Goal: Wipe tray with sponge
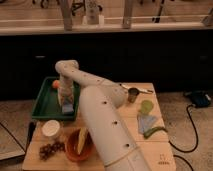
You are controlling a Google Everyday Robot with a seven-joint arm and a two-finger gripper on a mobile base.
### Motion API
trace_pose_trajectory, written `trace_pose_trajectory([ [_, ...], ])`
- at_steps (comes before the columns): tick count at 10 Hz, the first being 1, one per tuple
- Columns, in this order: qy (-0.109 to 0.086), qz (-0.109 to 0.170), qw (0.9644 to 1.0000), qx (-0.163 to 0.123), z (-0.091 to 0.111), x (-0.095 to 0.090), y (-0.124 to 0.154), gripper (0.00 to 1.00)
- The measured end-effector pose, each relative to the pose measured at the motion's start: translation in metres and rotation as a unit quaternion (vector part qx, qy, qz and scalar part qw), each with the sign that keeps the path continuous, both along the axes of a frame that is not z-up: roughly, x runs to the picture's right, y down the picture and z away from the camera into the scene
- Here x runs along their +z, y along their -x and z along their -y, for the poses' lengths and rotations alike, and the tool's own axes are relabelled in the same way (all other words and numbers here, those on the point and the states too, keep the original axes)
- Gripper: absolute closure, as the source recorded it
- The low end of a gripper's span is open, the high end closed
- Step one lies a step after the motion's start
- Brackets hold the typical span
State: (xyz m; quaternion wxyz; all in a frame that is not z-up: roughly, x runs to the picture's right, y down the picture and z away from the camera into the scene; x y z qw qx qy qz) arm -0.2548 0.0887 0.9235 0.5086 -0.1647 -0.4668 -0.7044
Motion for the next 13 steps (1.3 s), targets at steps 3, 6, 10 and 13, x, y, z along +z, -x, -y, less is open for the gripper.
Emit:
trace_pose_trajectory([
  [3, -0.023, -0.015, 0.9994, 0.019, 0.023, 0.020, 0.004, 0.96],
  [6, -0.021, 0.006, 0.9998, 0.001, 0.024, 0.025, 0.040, 0.96],
  [10, -0.006, 0.049, 0.9982, -0.034, 0.010, 0.014, 0.077, 0.96],
  [13, 0.009, 0.058, 0.9971, -0.047, -0.004, 0.000, 0.059, 0.96],
])
